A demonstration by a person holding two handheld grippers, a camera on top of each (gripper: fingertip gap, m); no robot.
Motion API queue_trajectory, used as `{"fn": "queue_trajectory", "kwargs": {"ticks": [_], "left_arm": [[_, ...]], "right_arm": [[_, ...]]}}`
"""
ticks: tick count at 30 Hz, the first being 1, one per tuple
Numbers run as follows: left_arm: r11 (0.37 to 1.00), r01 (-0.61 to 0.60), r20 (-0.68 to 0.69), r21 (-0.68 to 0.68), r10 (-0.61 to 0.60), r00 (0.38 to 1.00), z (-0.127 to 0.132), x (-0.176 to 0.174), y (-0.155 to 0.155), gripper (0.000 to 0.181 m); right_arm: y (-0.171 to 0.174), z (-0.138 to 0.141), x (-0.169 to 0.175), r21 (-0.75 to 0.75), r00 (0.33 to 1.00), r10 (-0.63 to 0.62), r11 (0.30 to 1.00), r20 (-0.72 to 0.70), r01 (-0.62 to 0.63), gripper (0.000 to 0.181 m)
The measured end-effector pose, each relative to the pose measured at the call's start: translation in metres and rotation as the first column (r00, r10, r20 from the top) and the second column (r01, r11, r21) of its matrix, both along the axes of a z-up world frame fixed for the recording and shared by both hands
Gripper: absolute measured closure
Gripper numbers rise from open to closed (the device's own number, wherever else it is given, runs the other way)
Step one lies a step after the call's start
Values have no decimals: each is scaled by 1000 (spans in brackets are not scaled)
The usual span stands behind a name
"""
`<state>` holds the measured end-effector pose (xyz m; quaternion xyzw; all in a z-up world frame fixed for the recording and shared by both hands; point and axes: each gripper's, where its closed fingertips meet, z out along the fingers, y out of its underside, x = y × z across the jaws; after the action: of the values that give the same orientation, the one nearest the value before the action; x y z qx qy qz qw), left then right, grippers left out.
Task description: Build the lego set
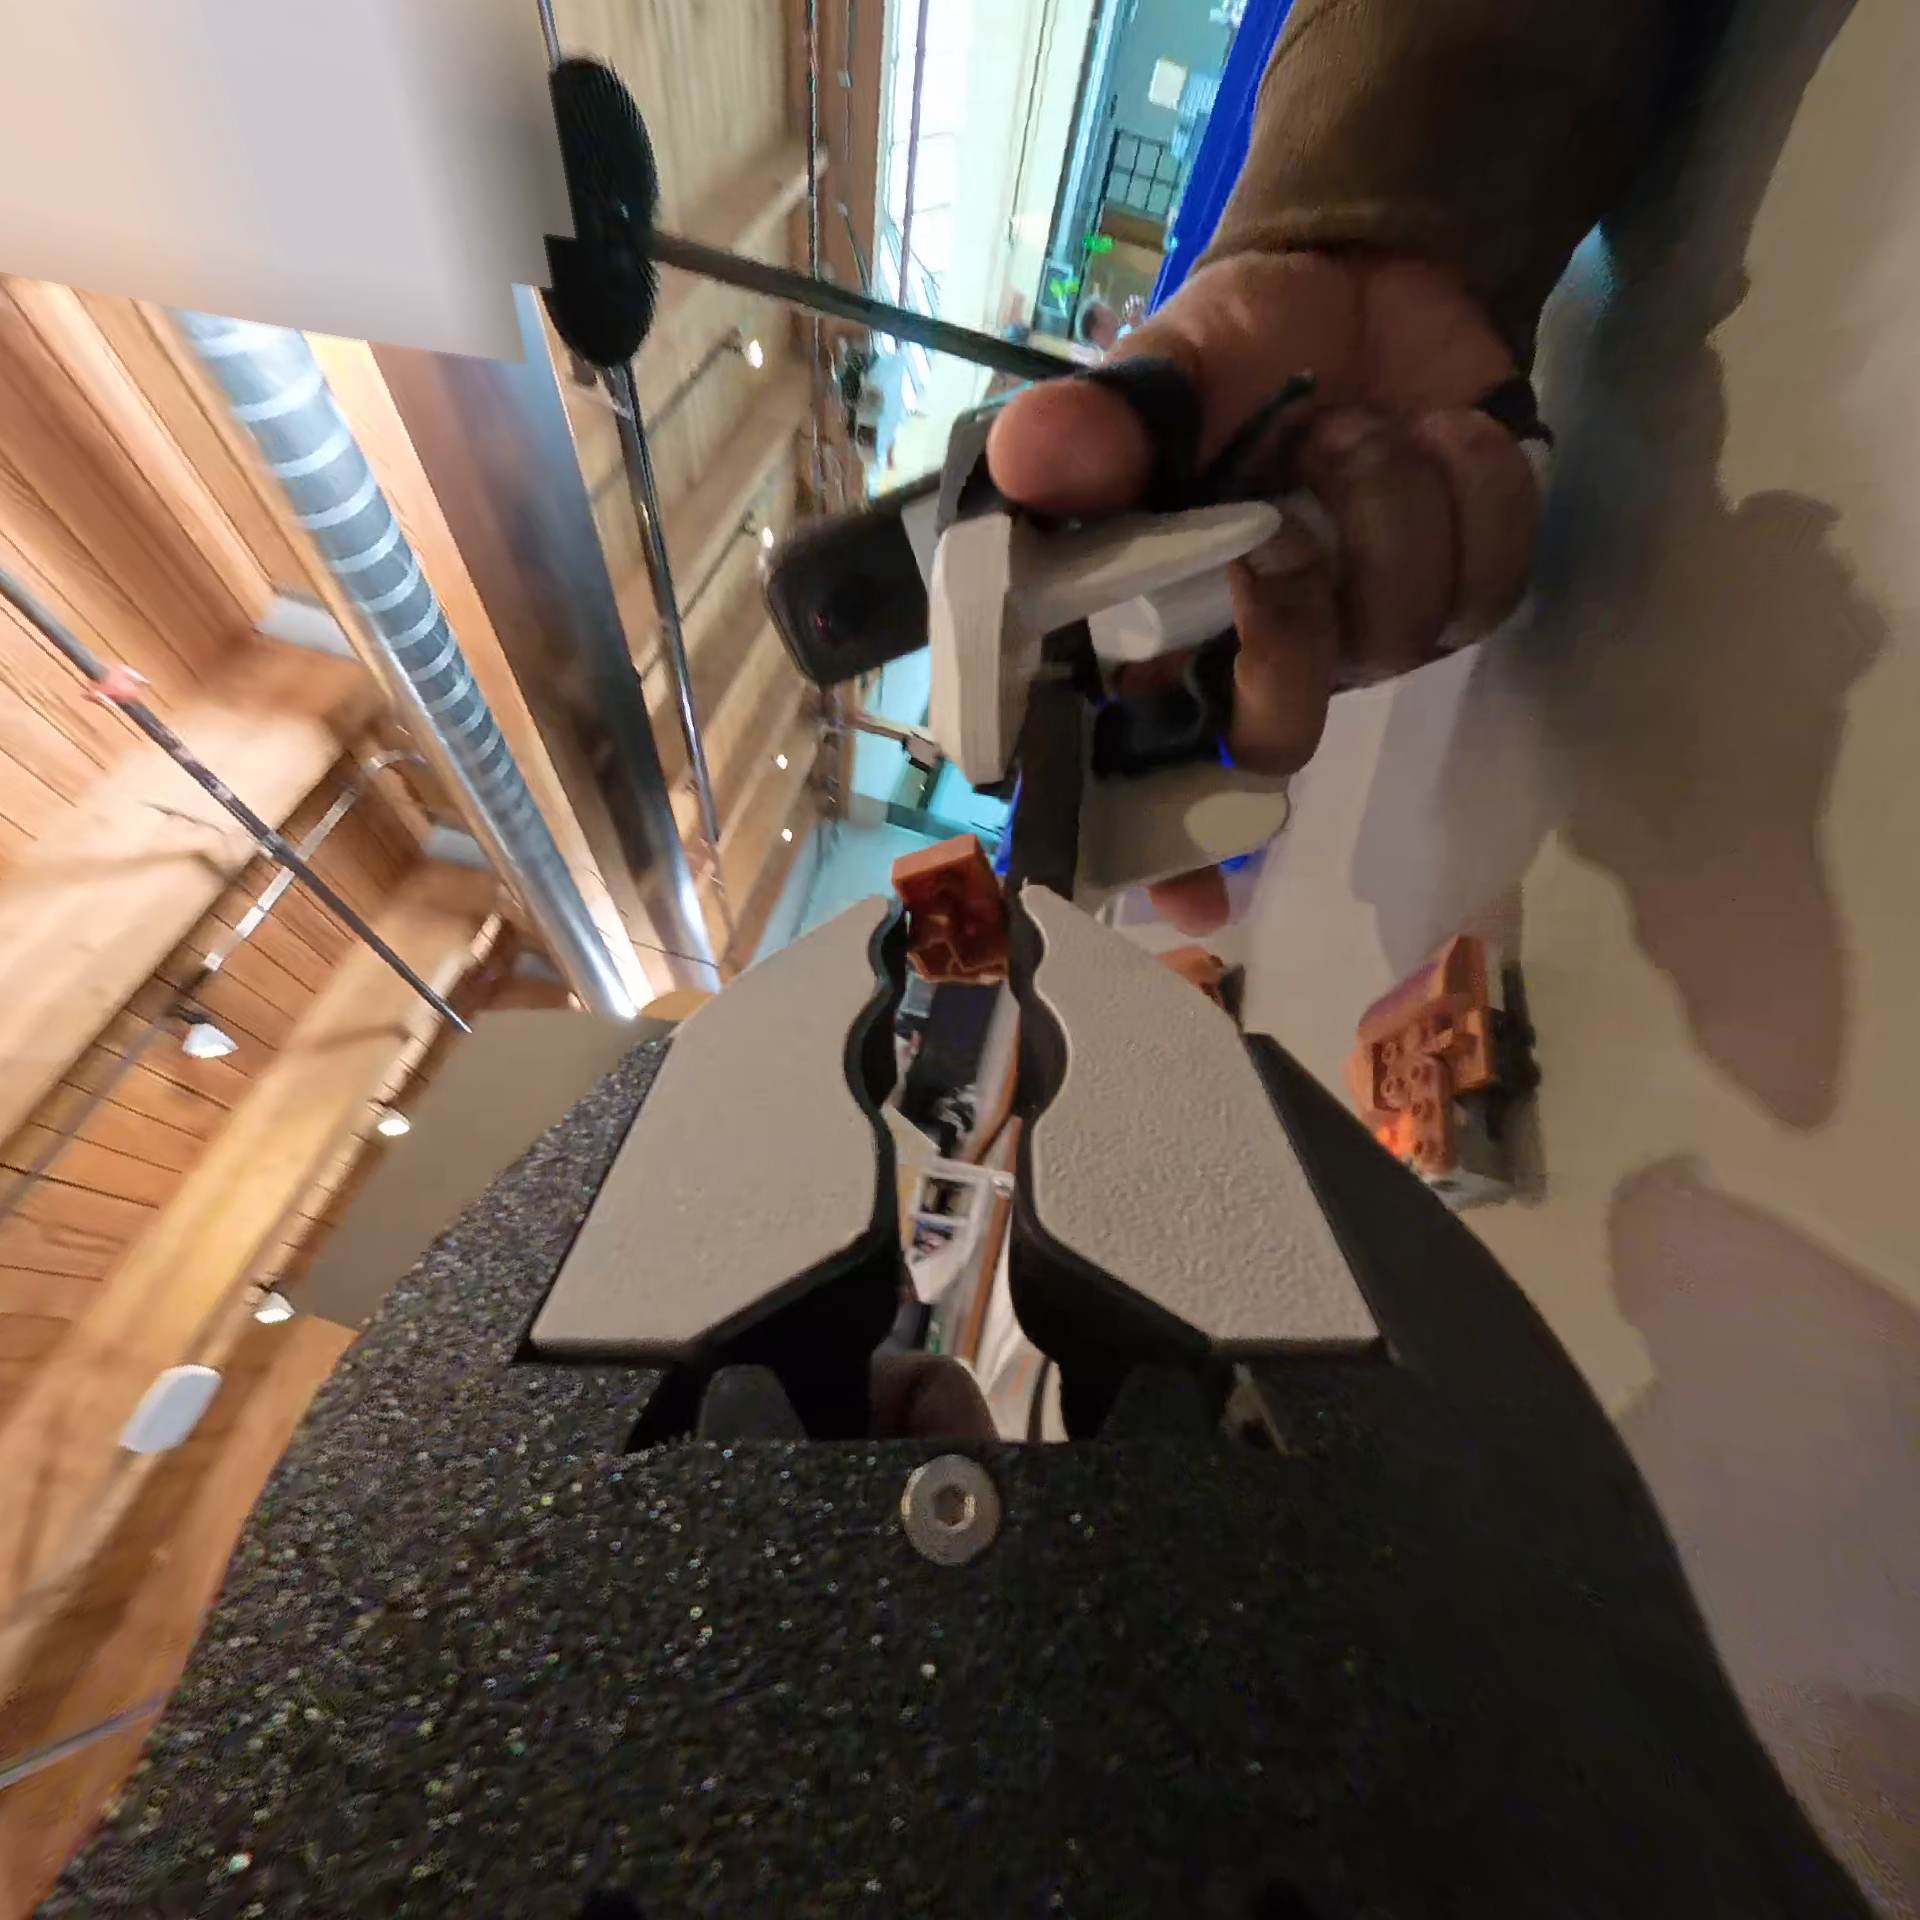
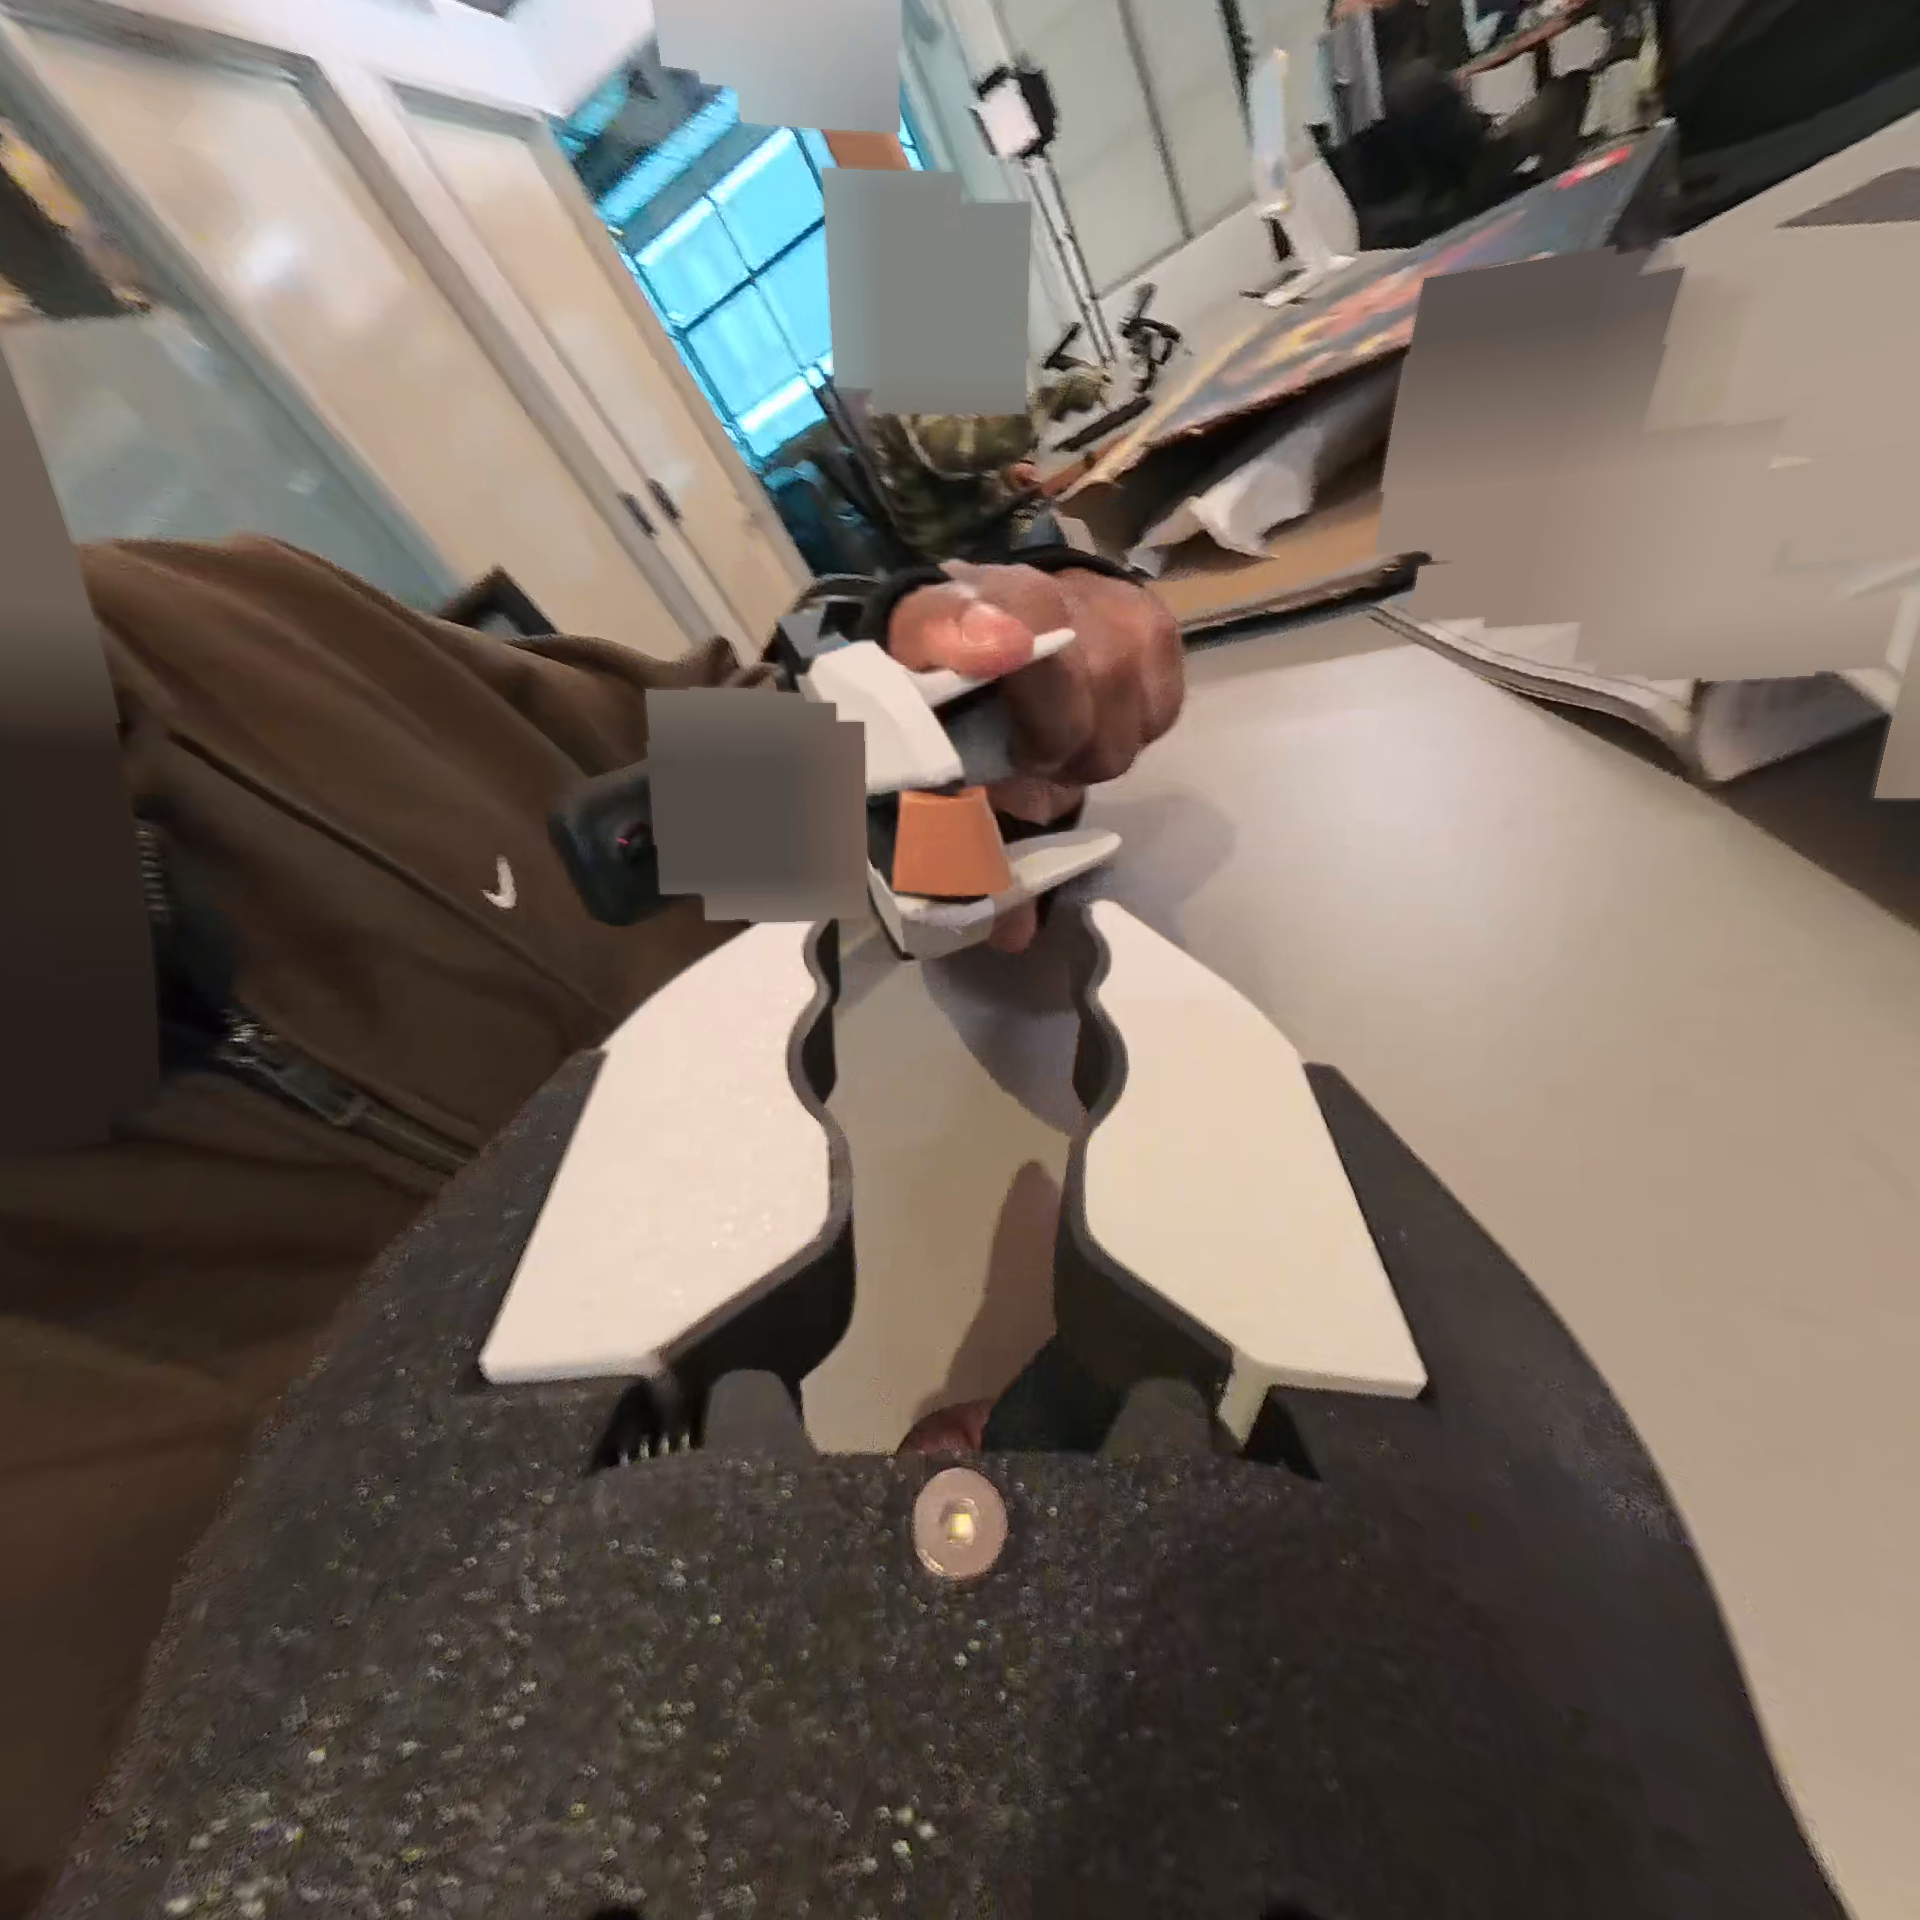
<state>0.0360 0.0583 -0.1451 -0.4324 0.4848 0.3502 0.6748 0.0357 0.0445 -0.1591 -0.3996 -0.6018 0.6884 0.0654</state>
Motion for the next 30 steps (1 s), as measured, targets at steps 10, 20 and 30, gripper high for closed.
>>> {"fn": "queue_trajectory", "kwargs": {"ticks": [10, 20, 30], "left_arm": [[998, 46, -117, 51, -39, 992, -7, 18, -5, 163], [891, 164, 385, -424, 14, 923, -22, -23, 7, 156], [448, 586, 733, -675, 497, 464, -39, -19, 22, 151]], "right_arm": [[-14, -1, 6, 49, 998, 43, 998, -49, -41, 158], [25, -15, -12, 582, 941, -149, 753, -303, 307, 159], [37, -41, -26, 852, 917, -109, 342, -383, 396, 159]]}}
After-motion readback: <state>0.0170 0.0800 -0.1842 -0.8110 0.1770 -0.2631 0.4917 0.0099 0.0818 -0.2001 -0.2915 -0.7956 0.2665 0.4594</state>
